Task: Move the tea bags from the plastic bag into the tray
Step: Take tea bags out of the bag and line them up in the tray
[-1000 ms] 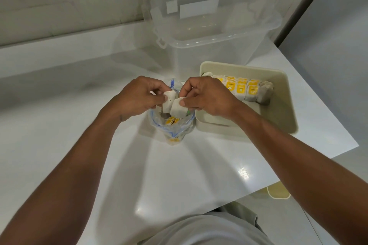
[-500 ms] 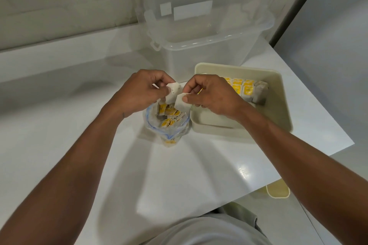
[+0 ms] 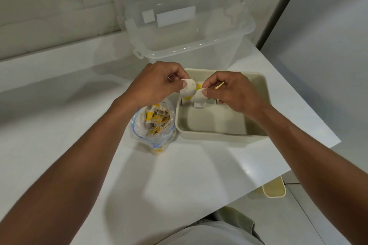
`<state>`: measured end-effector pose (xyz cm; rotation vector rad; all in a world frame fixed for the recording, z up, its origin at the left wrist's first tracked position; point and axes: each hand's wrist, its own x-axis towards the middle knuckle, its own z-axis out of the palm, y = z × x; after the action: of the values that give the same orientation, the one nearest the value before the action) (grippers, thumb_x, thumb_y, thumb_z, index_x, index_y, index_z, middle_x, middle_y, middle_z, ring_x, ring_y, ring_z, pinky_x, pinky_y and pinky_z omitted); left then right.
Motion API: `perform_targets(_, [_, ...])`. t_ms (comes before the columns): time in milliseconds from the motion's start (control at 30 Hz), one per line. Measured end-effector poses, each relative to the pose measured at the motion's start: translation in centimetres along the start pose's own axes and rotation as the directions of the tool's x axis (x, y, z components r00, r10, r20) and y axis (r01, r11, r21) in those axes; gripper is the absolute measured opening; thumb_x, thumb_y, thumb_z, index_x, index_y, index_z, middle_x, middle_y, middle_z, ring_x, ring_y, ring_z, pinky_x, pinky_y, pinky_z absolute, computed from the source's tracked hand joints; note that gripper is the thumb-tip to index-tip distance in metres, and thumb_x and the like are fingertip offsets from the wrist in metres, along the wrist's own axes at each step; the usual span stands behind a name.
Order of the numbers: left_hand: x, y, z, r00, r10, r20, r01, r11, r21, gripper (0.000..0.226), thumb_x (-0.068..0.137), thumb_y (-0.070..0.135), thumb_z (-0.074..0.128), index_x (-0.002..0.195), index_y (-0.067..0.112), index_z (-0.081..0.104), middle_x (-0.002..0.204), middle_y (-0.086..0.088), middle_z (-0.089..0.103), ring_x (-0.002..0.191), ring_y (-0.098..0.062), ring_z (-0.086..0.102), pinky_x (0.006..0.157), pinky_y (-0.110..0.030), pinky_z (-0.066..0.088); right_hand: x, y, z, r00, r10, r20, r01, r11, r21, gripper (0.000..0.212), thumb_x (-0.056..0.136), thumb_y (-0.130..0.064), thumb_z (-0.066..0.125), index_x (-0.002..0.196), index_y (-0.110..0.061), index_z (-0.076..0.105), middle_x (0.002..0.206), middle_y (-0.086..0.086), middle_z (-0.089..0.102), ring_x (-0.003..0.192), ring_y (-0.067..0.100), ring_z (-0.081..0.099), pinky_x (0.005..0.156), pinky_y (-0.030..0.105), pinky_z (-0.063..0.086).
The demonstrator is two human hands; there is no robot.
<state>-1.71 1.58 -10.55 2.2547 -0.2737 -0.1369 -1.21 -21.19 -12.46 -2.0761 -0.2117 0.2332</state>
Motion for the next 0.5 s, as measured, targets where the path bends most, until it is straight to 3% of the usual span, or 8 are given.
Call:
perform_targets(233, [3.1, 0.5, 2.5, 0.996, 0.08, 0.037, -0.088, 0.944, 0.319, 0.006, 0.087, 0.032, 0.071, 0.091, 0.036, 0.074, 0.083, 0.022, 0.065, 0.077, 0.0, 0.061, 0.075, -0.033, 0.054, 0.9, 2.1, -2.1, 0.998, 0.046, -0.044, -0.05, 0.994, -0.102, 0.01, 0.081, -0.017, 0.076, 0.084, -0.026, 0.074, 0.073, -0.01, 0.066, 0.061, 0.006, 0.056, 0.057, 0.022, 0.049])
perform_targets(367, [4.6, 0.9, 4.4, 0.995, 0.08, 0.056, -0.097, 0.872, 0.48, 0.011, 0.09, 0.03, 0.067, 0.098, 0.036, 0.072, 0.092, 0.018, 0.07, 0.087, -0.009, 0.063, 0.069, -0.027, 0.045, 1.2, 3.7, -2.6, 0.992, 0.07, -0.102, -0.089, 0.976, -0.198, 0.013, 0.079, -0.016, 0.076, 0.087, -0.026, 0.072, 0.073, -0.012, 0.067, 0.063, 0.002, 0.06, 0.066, 0.025, 0.053])
perform_targets(500, [5.7, 0.9, 6.5, 0.995, 0.083, 0.052, -0.098, 0.796, 0.597, 0.014, 0.089, 0.029, 0.062, 0.099, 0.037, 0.069, 0.094, 0.014, 0.07, 0.089, -0.016, 0.064, 0.069, -0.03, 0.046, 1.0, 4.8, -3.0, 0.992, 0.064, -0.104, -0.097, 0.934, -0.344, 0.009, 0.082, -0.016, 0.069, 0.086, -0.025, 0.07, 0.067, -0.018, 0.062, 0.061, -0.004, 0.056, 0.064, 0.014, 0.043])
